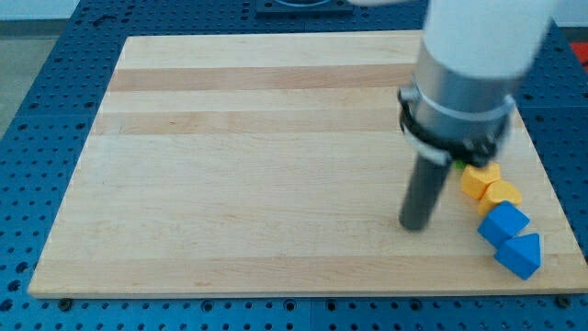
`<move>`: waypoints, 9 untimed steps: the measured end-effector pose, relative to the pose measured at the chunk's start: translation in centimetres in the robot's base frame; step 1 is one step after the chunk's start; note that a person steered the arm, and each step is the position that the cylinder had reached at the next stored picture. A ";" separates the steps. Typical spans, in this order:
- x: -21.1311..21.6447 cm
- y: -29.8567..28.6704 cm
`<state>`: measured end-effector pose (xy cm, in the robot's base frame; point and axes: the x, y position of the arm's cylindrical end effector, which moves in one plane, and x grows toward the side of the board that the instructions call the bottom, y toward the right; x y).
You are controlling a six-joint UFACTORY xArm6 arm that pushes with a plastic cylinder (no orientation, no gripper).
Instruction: Point your arm at the blue triangle
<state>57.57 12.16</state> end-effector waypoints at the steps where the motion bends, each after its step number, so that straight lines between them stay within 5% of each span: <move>1: 2.5 0.0; 9: 4.3 7.9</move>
<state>61.82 20.09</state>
